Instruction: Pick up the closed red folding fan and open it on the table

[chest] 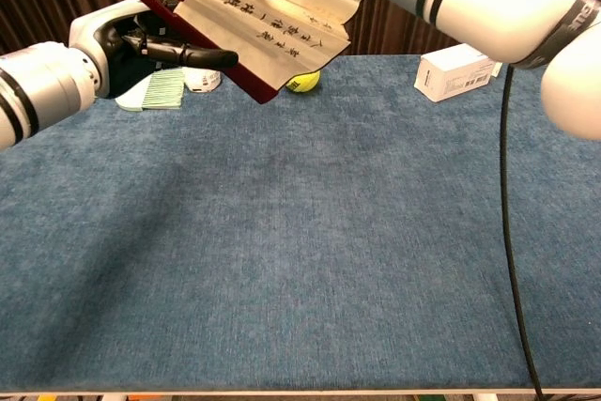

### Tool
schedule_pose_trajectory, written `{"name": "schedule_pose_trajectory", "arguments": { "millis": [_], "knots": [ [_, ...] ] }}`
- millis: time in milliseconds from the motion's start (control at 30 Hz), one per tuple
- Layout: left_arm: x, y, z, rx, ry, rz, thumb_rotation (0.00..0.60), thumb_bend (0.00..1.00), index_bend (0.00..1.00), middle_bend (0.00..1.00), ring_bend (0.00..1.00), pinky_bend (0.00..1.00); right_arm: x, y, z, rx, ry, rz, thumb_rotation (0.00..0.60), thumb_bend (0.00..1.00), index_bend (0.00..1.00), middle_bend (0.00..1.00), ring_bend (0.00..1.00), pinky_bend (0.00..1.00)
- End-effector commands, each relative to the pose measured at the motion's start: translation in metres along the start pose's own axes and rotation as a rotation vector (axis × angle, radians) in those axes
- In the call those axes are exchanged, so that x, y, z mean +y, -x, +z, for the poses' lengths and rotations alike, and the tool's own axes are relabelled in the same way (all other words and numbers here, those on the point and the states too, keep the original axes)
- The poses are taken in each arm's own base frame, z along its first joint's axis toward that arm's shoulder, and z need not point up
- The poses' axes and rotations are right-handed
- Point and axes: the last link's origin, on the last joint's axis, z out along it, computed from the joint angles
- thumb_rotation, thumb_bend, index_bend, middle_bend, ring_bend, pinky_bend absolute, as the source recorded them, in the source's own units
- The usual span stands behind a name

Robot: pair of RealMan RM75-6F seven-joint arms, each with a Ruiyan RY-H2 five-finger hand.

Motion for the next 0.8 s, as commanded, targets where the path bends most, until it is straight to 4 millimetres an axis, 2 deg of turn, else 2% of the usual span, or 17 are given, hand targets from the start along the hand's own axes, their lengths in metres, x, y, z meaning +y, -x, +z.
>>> {"name": "schedule_pose_trajectory", "arguments": {
  "millis": [33, 233, 467, 600, 800],
  "knots": [
    [0.003, 0.005, 0.003, 0.028, -0.009, -0.045, 0.6, 0.07, 0.38, 0.38, 0.29, 0.27, -0.003, 0.003, 0.001, 0.021, 0.02, 0.001, 0.6, 0.65, 0.74, 0.6, 0.27, 0.08],
    [0.004, 0.006, 0.008, 0.089, -0.022, -0.12, 0.6, 0.08, 0.45, 0.45, 0.35, 0.33, -0.008, 0.008, 0.002, 0.038, 0.053, 0.032, 0.6, 0.65, 0.73, 0.6, 0.27, 0.07],
    [0.001, 0.006, 0.01, 0.17, -0.019, -0.15, 0.6, 0.21, 0.65, 0.63, 0.52, 0.43, -0.01, 0.008, 0.004, 0.043, 0.063, 0.045, 0.6, 0.65, 0.73, 0.59, 0.27, 0.07],
    [-0.003, 0.004, 0.009, 0.198, -0.011, -0.077, 0.6, 0.29, 0.74, 0.72, 0.6, 0.51, -0.007, 0.006, 0.003, 0.046, 0.065, 0.048, 0.6, 0.65, 0.73, 0.59, 0.27, 0.07],
    [-0.008, -0.009, 0.003, 0.182, 0.008, 0.157, 0.6, 0.34, 0.75, 0.75, 0.62, 0.56, -0.001, -0.003, -0.003, 0.06, 0.048, 0.012, 0.6, 0.66, 0.73, 0.59, 0.27, 0.07]
  ]
}}
